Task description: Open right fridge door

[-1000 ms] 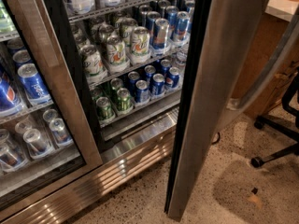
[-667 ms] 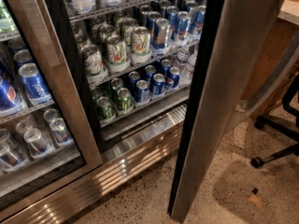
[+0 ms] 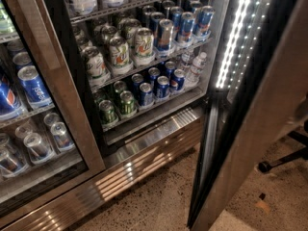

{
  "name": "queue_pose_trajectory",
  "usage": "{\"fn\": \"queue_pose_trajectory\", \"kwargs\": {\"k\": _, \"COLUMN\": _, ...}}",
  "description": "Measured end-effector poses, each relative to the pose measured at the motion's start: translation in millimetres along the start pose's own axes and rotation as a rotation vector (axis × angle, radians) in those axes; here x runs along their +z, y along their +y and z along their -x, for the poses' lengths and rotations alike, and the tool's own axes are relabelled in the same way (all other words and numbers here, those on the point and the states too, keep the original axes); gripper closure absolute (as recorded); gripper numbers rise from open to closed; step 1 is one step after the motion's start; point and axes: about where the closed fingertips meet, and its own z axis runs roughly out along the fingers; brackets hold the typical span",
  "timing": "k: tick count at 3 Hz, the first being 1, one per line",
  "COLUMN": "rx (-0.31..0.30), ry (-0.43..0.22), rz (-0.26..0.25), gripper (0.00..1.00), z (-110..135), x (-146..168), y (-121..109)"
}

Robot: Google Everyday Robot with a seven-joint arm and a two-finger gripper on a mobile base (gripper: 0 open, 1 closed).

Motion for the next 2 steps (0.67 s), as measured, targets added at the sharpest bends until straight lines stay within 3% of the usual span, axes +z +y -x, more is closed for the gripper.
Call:
{"fn": "queue_pose_trajectory", "kwargs": {"k": 1, "rx": 0.073, "ry": -0.009, "rz": -0.067, "gripper": 0.0, "z": -27, "x": -32, "y": 16}}
{"fn": "queue_pose_trajectory", "kwargs": {"k": 2, "rx": 0.116, "ry": -0.054, "rz": -0.162, "gripper": 0.0, "z": -25, "x": -67, "y": 39}}
